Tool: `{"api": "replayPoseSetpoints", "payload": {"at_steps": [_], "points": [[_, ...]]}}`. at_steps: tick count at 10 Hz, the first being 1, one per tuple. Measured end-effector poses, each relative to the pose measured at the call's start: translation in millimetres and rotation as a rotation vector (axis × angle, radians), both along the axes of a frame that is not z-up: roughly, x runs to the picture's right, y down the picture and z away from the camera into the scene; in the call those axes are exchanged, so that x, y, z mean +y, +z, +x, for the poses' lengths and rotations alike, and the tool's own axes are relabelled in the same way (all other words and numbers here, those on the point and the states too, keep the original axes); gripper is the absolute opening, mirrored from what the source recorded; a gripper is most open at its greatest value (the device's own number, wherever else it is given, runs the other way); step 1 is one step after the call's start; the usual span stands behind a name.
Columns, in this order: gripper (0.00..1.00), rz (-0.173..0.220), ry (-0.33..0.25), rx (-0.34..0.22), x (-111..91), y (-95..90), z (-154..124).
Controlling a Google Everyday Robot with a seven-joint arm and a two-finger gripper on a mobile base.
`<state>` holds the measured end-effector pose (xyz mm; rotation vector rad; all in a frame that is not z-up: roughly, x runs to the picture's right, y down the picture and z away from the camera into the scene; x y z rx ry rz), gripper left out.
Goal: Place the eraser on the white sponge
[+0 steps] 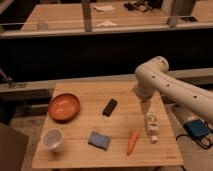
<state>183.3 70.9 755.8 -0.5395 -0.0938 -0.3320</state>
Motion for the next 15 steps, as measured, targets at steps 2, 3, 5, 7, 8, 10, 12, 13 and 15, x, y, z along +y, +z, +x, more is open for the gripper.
{"api": "replayPoseSetpoints", "payload": {"at_steps": [2,3,5,7,8,10,12,13,15], "points": [[0.80,-0.003,-0.034,-0.023,0.1,11.5,-8.0],[0.80,-0.003,-0.047,-0.030,-0.4,15.4,-10.7],[0.80,-0.010,-0.069,-0.043,1.3,27.1,-14.6],[0.80,-0.016,-0.094,-0.060,2.8,40.1,-22.6],[0.80,-0.020,-0.108,-0.070,4.2,47.5,-27.4],[0.80,-0.027,-0.123,-0.082,6.3,55.7,-31.1],[0.80,-0.036,-0.143,-0.099,8.2,65.1,-35.5],[0.80,-0.043,-0.151,-0.107,11.0,70.9,-39.2],[0.80,-0.052,-0.174,-0.125,14.9,82.2,-46.9]]}}
